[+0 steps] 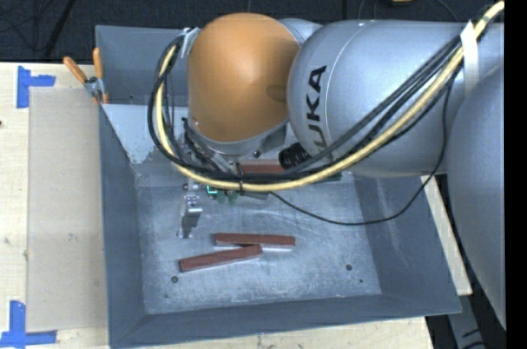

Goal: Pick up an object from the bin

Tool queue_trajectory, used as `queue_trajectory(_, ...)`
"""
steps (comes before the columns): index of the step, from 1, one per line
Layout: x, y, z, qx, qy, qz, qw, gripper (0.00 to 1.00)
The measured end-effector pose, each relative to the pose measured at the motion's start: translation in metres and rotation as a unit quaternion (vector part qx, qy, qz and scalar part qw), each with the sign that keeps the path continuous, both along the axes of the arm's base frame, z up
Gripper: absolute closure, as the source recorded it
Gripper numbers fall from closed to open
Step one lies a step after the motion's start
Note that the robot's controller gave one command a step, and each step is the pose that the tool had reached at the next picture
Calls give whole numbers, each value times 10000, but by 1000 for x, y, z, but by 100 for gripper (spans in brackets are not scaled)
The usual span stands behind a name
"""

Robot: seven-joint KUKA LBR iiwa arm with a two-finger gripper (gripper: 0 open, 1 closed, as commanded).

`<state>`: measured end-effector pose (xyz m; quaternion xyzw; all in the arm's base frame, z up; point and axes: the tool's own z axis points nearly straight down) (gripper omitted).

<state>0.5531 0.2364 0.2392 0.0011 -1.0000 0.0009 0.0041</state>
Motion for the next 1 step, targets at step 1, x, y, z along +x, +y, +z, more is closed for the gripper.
queue_trajectory(1, 2, -1, 4, 8, -37, -18, 10000, 0)
